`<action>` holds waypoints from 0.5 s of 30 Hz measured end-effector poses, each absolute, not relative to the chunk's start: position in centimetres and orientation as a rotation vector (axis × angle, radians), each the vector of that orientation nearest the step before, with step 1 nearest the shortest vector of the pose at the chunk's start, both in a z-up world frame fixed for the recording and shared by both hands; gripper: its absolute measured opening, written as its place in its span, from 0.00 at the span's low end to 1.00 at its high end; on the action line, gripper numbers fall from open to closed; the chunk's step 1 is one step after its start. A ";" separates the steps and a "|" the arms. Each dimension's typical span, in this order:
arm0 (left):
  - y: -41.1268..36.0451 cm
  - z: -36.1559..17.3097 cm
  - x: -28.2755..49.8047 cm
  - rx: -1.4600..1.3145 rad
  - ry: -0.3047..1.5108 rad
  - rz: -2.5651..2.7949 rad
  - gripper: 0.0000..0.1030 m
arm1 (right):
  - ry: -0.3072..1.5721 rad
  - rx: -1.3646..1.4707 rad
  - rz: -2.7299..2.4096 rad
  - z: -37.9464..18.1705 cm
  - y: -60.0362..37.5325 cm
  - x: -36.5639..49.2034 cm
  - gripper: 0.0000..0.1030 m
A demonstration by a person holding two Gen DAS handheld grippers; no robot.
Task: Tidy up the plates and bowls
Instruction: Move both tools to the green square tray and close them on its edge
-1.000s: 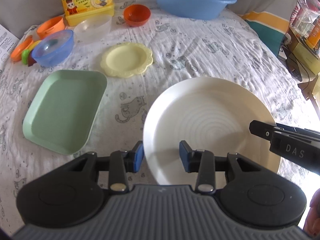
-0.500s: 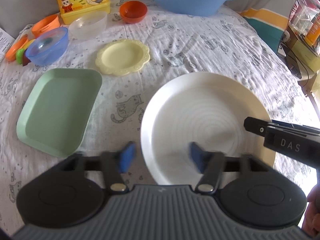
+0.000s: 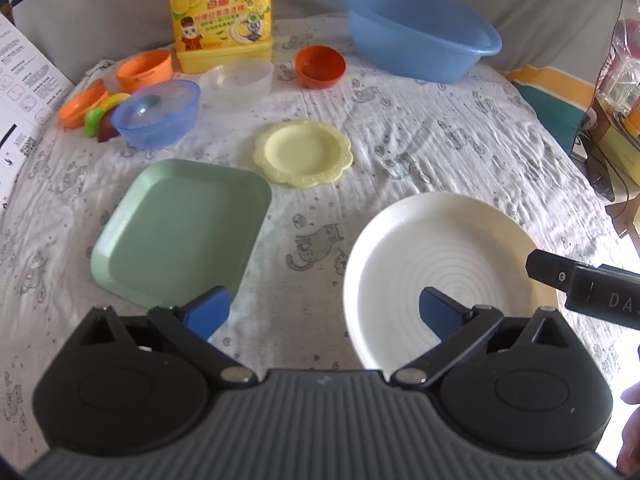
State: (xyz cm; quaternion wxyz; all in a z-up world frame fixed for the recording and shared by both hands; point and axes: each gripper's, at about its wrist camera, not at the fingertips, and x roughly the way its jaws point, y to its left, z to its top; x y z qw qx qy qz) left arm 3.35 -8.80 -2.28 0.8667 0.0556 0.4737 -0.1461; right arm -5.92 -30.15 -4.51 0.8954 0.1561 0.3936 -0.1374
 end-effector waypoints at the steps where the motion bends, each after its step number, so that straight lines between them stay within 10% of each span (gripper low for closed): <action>1: -8.6 -2.1 3.2 0.117 0.987 -0.305 1.00 | 0.814 0.321 -0.284 -4.3 -30.0 -6.0 1.00; 15: -3.1 -1.4 3.0 0.036 0.972 -0.238 1.00 | 0.810 0.260 -0.231 -2.2 -26.3 -5.3 1.00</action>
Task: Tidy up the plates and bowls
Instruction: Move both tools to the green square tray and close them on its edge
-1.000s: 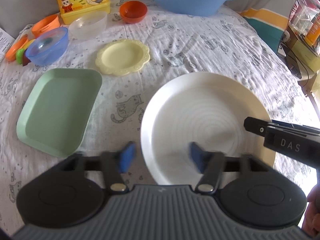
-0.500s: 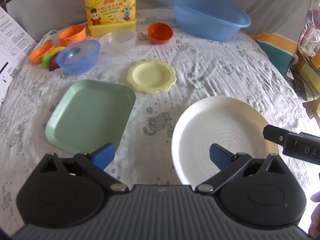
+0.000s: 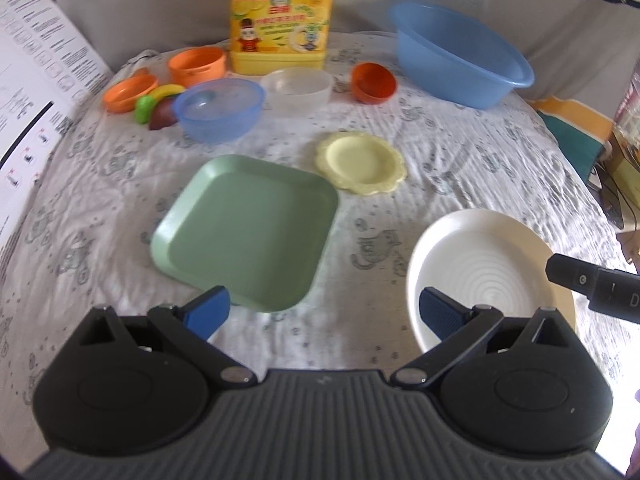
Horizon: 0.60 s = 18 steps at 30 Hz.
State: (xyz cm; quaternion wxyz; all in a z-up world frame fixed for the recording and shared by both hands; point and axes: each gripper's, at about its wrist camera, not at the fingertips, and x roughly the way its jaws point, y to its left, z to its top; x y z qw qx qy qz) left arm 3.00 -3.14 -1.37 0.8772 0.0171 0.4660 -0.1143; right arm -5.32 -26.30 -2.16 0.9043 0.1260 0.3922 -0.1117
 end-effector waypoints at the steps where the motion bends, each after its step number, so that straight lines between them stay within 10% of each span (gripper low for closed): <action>1: -2.7 -1.4 3.1 0.029 0.974 -0.232 1.00 | 0.812 0.256 -0.225 -2.1 -25.9 -5.2 1.00; 18: 4.4 -2.4 5.1 -0.046 0.973 -0.133 1.00 | 0.880 0.185 -0.104 -1.9 -18.7 -1.5 1.00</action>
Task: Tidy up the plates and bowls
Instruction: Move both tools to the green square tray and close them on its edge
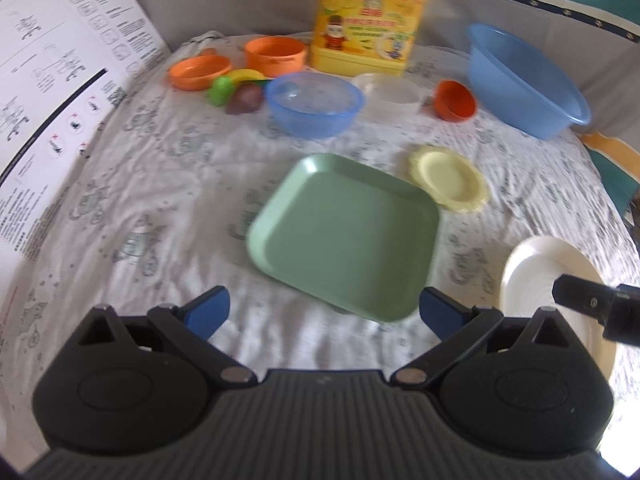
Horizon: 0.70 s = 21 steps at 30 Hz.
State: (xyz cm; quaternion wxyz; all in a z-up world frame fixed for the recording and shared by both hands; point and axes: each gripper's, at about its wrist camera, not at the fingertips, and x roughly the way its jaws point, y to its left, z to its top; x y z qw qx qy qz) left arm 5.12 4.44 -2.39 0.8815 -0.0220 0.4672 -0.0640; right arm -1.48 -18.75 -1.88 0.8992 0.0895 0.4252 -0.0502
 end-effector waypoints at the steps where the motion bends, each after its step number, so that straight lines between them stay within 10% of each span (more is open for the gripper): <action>1: 4.9 -2.5 5.4 -0.047 0.973 -0.126 1.00 | 0.886 0.178 -0.094 -1.9 -18.1 -1.1 1.00; 14: 10.0 -4.6 11.6 0.027 0.950 -0.108 0.98 | 0.986 0.309 -0.006 -4.8 -14.2 4.6 0.89; 21: 8.4 -5.6 14.1 0.034 0.974 -0.208 0.71 | 0.962 0.301 -0.021 -5.5 -13.4 6.3 0.75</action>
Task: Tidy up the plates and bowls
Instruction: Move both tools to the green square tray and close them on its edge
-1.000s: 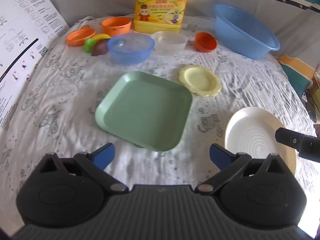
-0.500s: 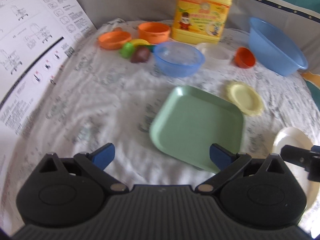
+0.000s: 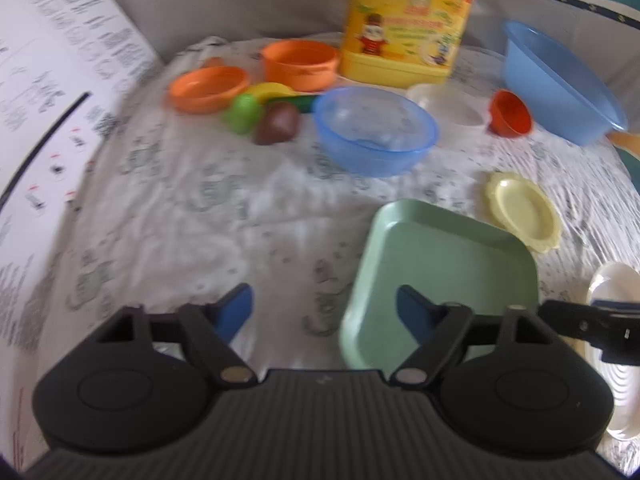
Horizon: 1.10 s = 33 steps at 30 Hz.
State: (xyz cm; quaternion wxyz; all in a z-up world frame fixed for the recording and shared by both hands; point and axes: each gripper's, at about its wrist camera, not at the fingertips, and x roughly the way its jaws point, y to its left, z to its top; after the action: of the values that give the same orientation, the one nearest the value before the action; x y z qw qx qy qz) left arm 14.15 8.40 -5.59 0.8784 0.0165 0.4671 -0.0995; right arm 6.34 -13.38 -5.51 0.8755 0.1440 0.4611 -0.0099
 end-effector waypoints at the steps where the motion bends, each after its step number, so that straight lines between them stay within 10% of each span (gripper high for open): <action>1: 8.1 -5.7 14.4 0.035 0.977 -0.222 0.70 | 0.951 0.277 -0.013 -5.3 -13.1 6.4 0.74; 13: 7.5 -6.6 15.1 0.035 1.005 -0.271 0.56 | 0.890 0.212 0.054 -3.2 -11.8 6.5 0.72; 19: 7.3 -6.5 14.7 0.036 1.008 -0.317 0.28 | 1.007 0.269 0.051 -5.7 -11.5 8.1 0.46; 33: 7.2 -6.4 13.8 0.067 1.031 -0.340 0.30 | 0.974 0.245 0.112 -6.9 -10.9 7.7 0.35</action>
State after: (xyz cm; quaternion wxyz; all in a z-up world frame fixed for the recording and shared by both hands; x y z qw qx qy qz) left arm 13.81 7.23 -6.43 0.8558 0.0317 0.4903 -0.1618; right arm 7.72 -10.91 -6.93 0.8749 0.1176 0.4666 0.0539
